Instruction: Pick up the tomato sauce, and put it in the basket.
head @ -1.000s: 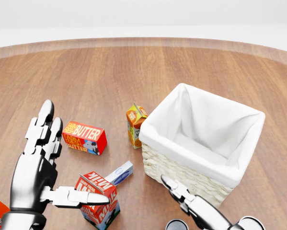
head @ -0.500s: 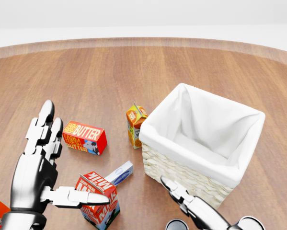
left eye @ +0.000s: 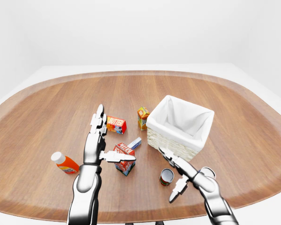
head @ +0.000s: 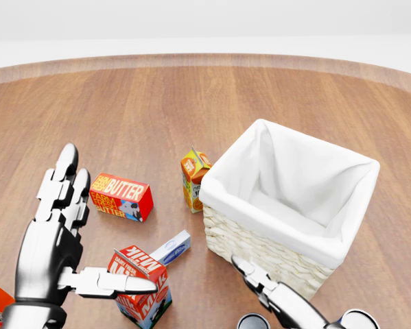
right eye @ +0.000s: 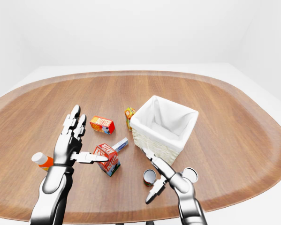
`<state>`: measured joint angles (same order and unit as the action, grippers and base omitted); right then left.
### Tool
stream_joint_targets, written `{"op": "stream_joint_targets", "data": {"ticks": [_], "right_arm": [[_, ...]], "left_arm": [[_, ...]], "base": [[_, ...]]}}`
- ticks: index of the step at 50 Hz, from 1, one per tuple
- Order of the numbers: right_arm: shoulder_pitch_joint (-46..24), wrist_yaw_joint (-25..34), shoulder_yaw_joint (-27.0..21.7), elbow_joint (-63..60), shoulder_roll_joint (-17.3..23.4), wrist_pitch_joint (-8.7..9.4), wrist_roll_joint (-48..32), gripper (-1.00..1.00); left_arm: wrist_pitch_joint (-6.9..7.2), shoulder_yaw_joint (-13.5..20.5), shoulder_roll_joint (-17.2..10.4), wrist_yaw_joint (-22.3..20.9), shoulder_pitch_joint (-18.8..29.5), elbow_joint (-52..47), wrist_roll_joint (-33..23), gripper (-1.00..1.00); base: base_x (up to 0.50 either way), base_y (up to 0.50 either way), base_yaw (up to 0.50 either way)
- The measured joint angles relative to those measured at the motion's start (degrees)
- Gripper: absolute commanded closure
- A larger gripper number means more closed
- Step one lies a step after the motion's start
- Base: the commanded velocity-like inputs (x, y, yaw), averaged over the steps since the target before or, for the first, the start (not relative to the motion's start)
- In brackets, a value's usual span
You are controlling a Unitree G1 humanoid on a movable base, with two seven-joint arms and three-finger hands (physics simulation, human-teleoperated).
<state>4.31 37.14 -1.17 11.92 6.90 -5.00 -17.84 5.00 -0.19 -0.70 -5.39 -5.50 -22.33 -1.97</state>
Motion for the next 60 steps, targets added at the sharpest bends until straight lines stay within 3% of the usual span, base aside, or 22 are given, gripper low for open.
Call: {"op": "stream_joint_targets", "data": {"ticks": [60], "right_arm": [[-1.8,-1.7,0.0,2.5,0.2,0.00,-1.3,-1.00]], "left_arm": [[0.00,-0.1,0.0,0.0,-0.1,0.3,-0.1,-1.00]], "base": [[0.00,0.00,0.00]]}}
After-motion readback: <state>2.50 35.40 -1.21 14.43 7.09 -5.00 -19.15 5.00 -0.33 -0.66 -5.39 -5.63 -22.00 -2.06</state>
